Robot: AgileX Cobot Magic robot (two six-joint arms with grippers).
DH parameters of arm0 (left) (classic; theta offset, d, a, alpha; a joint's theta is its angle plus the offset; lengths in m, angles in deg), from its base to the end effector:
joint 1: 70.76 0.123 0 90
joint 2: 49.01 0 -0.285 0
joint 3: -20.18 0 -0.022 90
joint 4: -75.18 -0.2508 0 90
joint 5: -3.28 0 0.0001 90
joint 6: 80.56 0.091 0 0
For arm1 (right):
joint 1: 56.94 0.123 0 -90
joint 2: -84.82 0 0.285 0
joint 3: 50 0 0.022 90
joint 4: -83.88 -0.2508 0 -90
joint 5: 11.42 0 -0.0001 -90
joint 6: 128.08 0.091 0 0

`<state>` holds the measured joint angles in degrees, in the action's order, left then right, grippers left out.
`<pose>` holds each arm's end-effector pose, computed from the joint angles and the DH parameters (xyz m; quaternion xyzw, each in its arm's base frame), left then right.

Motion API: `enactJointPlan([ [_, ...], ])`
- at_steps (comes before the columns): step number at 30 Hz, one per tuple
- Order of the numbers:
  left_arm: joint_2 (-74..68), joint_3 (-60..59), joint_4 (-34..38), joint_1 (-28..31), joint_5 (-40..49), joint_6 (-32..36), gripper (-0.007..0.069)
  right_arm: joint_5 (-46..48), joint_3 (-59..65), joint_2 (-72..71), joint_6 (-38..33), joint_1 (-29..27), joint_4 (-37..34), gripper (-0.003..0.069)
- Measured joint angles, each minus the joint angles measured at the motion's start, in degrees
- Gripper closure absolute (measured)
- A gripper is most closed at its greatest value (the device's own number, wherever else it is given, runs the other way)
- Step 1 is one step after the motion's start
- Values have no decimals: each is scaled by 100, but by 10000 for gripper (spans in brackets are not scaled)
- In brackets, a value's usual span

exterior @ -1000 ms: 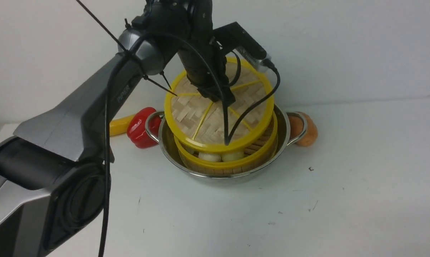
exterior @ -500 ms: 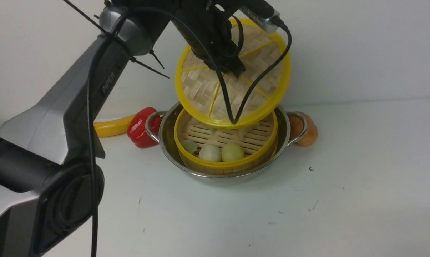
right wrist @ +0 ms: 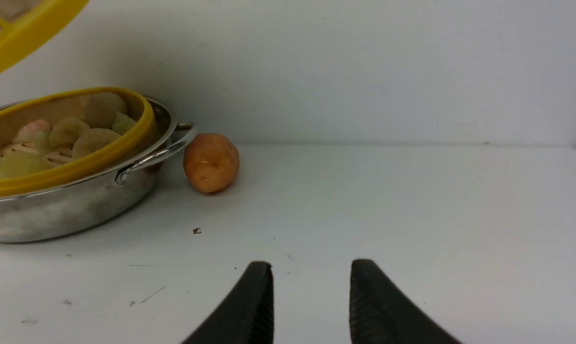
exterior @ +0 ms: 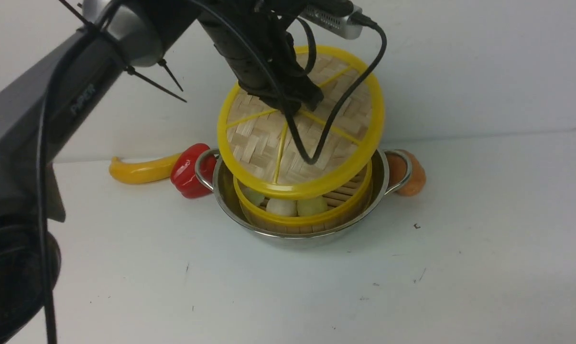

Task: Place the steamer in the pot on the white table, and put the lid on the steamer.
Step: 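Place the yellow bamboo steamer lid onto the steamer in the pot with the left gripper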

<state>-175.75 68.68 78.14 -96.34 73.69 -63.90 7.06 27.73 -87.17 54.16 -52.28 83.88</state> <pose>0.4119 -0.2021 0.3464 0.3452 0.8985 -0.0467 0.2673 0.0543 0.0044 0.1808 -0.0167 0.7890 0.0370 0.6130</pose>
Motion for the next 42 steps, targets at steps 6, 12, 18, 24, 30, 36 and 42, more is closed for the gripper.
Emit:
enactJointPlan([
  [6, -226, -101, -41, 0, 14, 70, 506, 0, 0, 0, 0, 0, 0, 416],
  [12, -678, -143, -174, 0, 9, 453, 506, 0, 0, 0, 0, 0, 0, 416],
  [18, -785, -149, -420, 0, -6, 570, 506, 0, 0, 0, 0, 0, 0, 416],
  [24, -784, -144, -473, 0, -250, 725, 506, 0, 0, 0, 0, 0, 0, 416],
  [30, -796, -144, -473, 0, -471, 785, 506, 0, 0, 0, 0, 0, 0, 416],
  [36, -834, -144, -473, 0, -625, 854, 506, 0, 0, 0, 0, 0, 0, 416],
  [42, -897, -144, -473, 0, -822, 900, 506, 0, 0, 0, 0, 0, 0, 416],
])
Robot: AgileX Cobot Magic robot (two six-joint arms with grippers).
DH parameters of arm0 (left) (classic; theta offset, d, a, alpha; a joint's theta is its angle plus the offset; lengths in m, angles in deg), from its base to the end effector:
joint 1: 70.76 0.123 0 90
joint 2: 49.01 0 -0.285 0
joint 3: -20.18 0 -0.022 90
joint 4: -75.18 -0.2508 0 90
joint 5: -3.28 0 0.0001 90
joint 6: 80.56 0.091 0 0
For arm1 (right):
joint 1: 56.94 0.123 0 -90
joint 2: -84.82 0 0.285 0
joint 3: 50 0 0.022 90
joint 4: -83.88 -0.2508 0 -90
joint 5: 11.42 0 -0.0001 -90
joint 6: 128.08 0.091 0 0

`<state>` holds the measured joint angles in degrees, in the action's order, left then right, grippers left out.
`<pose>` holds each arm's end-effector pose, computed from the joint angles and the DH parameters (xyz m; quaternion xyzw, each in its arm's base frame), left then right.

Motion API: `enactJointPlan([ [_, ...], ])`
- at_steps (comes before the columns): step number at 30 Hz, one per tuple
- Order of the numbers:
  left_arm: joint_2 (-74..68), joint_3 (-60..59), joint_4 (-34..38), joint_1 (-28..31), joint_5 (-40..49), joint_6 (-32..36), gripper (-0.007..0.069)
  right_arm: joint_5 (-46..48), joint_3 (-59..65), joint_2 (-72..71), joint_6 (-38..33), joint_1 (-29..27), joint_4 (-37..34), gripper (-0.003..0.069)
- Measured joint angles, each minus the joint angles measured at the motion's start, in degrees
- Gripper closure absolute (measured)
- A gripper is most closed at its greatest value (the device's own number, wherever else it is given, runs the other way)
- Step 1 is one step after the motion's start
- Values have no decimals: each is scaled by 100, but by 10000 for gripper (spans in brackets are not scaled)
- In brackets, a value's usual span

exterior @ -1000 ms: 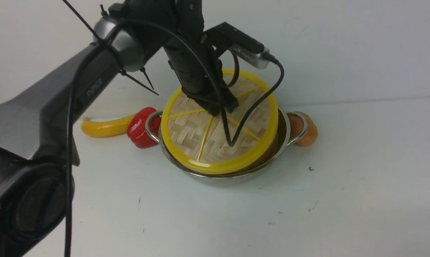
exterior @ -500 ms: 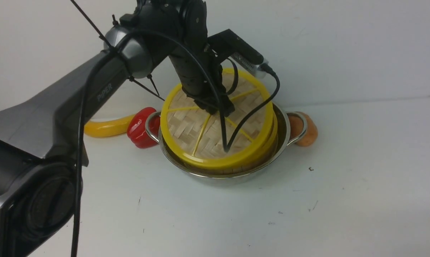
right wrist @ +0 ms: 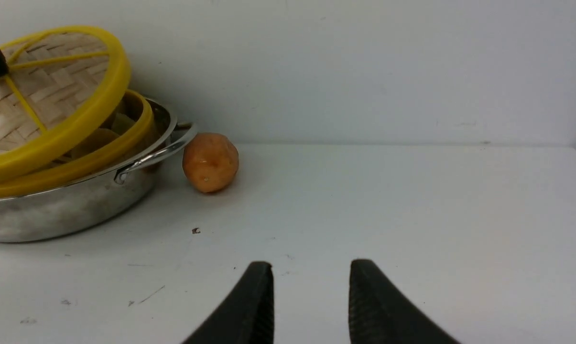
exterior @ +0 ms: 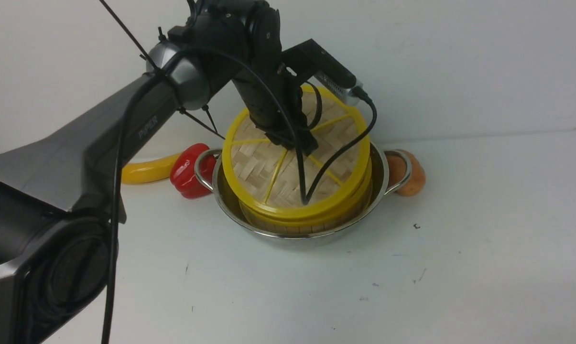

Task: Place the steamer in the pot on the white table, and put the lid on the steamer.
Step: 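Place the yellow bamboo steamer lid onto the steamer in the pot with the left gripper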

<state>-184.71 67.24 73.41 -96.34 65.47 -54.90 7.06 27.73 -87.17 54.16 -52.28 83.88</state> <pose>0.4507 -0.2130 0.2705 0.4216 0.8710 0.0152 0.2518 0.0543 0.0044 0.1808 -0.0167 0.7890 0.0370 0.6130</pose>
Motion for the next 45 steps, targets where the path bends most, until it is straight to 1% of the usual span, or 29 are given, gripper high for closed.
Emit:
enactJointPlan([
  [7, -10, 0, 0, 0, 78, 19, 506, 0, 0, 0, 0, 0, 0, 416],
  [16, -10, 0, 0, 0, -90, 124, 506, 0, 0, 0, 0, 0, 0, 416],
  [32, -10, 0, 0, 0, -61, 215, 506, 0, 0, 0, 0, 0, 0, 416],
  [39, -204, 0, 0, 0, -58, 324, 506, 0, 0, 0, 0, 0, 0, 416],
  [45, -274, 0, 23, -5, -209, 363, 506, 0, 0, 0, 0, 0, 0, 416],
])
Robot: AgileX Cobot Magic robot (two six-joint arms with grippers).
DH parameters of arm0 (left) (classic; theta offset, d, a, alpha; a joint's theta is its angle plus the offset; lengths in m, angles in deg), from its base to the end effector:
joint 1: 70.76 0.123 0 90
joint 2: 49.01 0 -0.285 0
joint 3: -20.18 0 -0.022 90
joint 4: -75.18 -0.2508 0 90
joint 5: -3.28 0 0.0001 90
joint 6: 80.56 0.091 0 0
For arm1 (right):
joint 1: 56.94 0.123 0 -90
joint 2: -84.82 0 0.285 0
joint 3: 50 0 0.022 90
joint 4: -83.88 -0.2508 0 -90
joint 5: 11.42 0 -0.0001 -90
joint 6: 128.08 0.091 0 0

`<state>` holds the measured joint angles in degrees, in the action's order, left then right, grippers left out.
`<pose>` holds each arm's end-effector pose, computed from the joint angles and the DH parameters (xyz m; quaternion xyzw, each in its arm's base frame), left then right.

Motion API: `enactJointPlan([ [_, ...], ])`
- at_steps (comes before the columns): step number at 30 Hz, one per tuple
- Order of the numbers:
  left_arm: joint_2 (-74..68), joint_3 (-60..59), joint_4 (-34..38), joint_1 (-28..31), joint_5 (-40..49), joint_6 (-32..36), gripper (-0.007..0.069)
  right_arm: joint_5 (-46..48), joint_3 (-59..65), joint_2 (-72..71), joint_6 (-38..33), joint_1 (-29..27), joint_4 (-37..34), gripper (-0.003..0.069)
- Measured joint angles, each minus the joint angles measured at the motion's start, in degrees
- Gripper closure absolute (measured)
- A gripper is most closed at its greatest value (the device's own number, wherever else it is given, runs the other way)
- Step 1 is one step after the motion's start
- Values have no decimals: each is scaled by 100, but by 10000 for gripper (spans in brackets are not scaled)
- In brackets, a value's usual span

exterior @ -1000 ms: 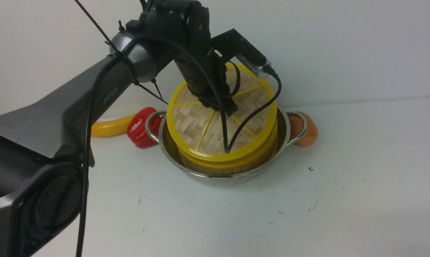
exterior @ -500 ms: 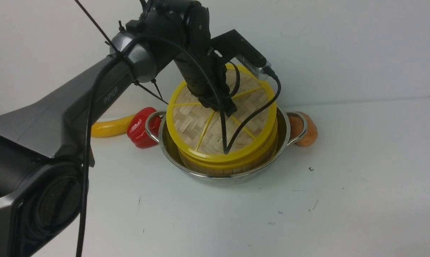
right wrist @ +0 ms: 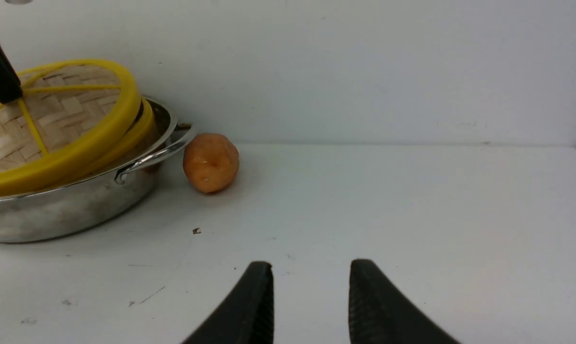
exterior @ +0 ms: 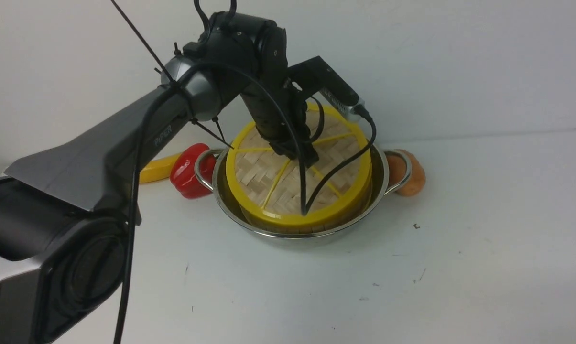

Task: Place the steamer in the pot on the white table, and put the lid on the steamer.
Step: 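Place the yellow bamboo steamer lid onto the steamer in the pot with the left gripper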

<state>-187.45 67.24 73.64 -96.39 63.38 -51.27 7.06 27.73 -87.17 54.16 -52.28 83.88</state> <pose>0.4588 -0.2178 0.2480 0.4501 0.8582 0.0208 0.2458 0.0543 0.0044 0.1808 -0.0167 0.7890 0.0370 0.6130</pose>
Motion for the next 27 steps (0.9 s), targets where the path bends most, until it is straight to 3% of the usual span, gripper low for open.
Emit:
enactJointPlan([
  [27, 0, 0, -422, -20, -443, 108, 506, 0, 0, 0, 0, 0, 0, 416],
])
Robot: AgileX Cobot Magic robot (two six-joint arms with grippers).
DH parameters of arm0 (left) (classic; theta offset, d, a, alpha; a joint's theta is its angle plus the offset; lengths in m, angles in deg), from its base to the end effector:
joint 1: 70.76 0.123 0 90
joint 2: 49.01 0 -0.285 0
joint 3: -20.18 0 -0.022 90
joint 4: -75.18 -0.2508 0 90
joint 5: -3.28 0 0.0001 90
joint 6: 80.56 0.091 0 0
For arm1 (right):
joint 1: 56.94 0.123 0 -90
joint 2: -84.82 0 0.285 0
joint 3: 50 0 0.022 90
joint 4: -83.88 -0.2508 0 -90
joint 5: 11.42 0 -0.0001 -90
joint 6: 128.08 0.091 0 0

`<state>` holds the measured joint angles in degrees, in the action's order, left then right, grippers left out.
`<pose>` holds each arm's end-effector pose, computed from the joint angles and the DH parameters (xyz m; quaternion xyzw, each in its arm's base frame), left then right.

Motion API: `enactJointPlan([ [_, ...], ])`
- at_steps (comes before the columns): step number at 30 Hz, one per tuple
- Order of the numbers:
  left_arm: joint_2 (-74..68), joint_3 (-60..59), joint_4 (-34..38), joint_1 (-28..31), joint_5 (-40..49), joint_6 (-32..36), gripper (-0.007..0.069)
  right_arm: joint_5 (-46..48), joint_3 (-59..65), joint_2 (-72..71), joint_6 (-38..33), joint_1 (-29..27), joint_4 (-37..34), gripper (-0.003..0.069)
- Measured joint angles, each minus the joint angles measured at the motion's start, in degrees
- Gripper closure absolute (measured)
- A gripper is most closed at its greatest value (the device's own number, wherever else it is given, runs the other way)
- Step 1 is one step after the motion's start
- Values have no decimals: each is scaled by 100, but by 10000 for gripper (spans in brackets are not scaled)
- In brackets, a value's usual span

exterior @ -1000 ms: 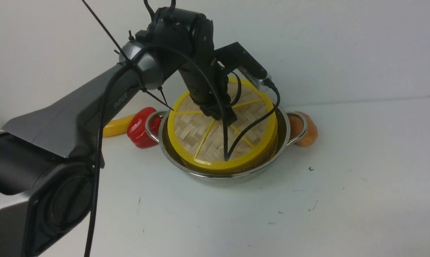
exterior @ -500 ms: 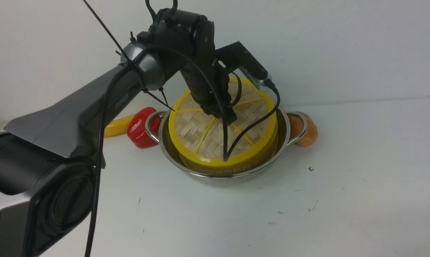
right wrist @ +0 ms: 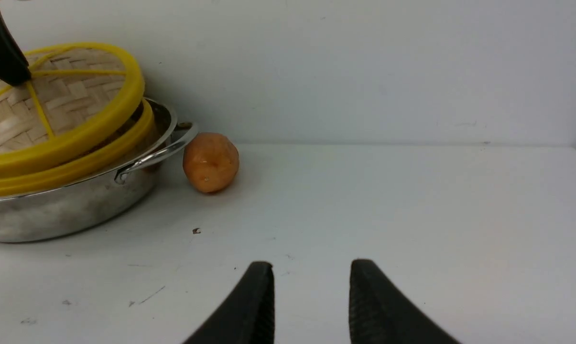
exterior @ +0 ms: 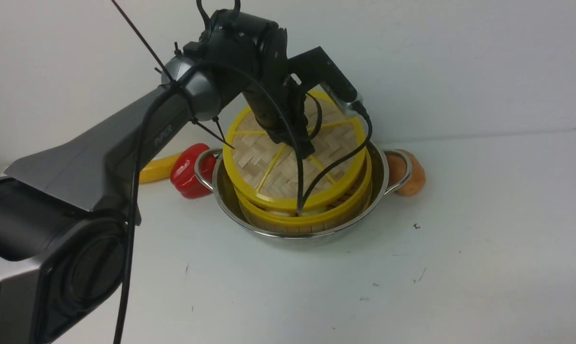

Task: Place the steamer in the pot on the white table, and put the lid on the steamer.
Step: 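Place the yellow bamboo steamer lid onto the steamer in the pot with the left gripper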

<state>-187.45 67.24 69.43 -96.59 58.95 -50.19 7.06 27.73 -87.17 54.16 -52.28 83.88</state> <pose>0.4659 -0.2171 0.2520 0.4647 0.8376 0.0589 0.2811 0.0543 0.0044 0.1808 -0.0167 0.7890 0.0370 0.6130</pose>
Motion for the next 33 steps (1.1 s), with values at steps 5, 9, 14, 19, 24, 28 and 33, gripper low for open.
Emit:
enactJointPlan([
  [5, 0, 0, 80, 0, 52, 0, 506, 0, 0, 0, 0, 0, 0, 416],
  [9, 7, 0, 187, 0, 116, 10, 506, 0, 0, 0, 0, 0, 0, 416],
  [14, 151, 6, 229, 0, 338, -71, 506, 0, 0, 0, 0, 0, 0, 416],
  [19, 456, 0, 234, 0, 588, -166, 506, 0, 0, 0, 0, 0, 0, 416],
  [24, 727, 6, 268, 0, 712, -249, 506, 0, 0, 0, 0, 0, 0, 416],
  [28, 727, 10, 403, 0, 1089, -253, 506, 0, 0, 0, 0, 0, 0, 416],
  [33, 570, 10, 576, 0, 1044, -124, 506, 0, 0, 0, 0, 0, 0, 416],
])
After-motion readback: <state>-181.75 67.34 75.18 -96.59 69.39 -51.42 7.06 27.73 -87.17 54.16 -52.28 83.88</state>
